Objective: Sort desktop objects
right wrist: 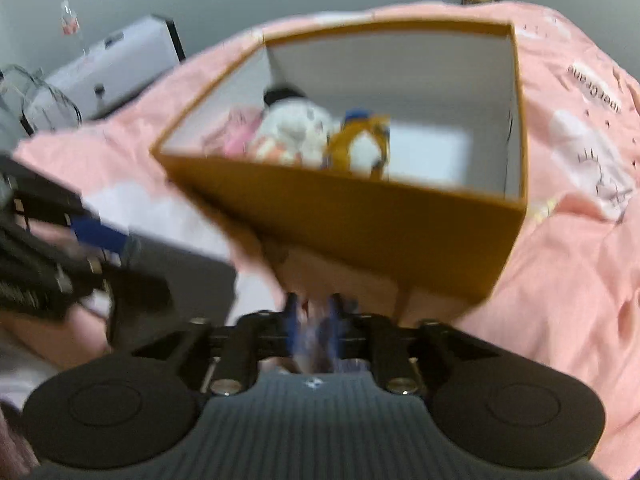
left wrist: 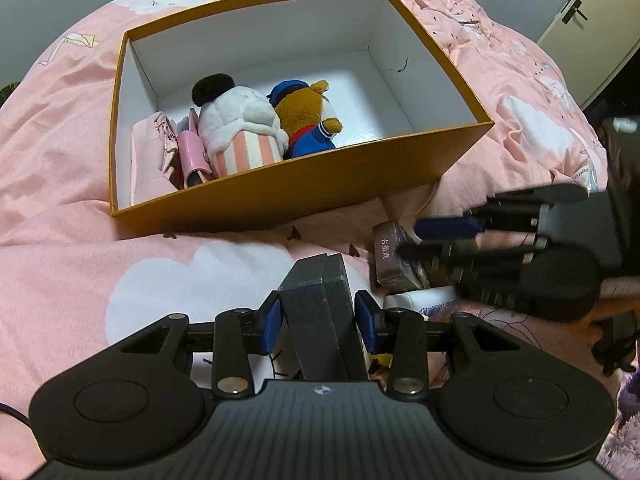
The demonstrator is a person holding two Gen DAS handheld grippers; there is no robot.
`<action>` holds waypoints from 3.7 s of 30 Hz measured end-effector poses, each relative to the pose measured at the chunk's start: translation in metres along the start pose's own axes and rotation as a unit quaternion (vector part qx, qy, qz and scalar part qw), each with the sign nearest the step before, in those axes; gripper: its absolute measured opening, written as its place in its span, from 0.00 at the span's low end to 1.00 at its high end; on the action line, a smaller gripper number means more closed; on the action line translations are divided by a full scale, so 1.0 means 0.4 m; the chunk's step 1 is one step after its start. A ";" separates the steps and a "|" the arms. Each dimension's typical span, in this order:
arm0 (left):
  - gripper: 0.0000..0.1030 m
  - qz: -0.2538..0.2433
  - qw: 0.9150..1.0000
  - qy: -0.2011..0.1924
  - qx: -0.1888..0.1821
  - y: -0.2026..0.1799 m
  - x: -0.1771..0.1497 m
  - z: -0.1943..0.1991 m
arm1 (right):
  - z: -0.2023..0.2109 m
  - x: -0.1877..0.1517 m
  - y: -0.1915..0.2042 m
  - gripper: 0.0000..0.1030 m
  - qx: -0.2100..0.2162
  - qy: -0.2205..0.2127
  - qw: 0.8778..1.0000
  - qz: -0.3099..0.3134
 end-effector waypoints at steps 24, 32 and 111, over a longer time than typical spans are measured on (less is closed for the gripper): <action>0.42 0.013 1.000 -0.011 -0.009 0.003 0.011 0.006 | -0.042 -0.031 -0.049 0.37 -0.037 0.004 0.998 -0.053; 0.41 0.014 0.999 -0.029 -0.007 -0.010 0.034 0.004 | 0.051 0.036 -0.040 0.27 0.102 -0.047 0.987 -0.118; 0.37 0.056 0.991 -0.093 -0.072 -0.024 0.374 0.035 | 0.187 0.198 -0.219 0.24 0.027 -0.183 0.964 -0.191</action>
Point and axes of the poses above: each gripper's, at about its wrist camera, not at the fingertips, and z roughly against the way its jaws point, y to its left, x to its top, the point moved 9 cm from there along -z, roughly the way its jaws point, and after that the axes turned 11 degrees about y, right-handed, at the moved point
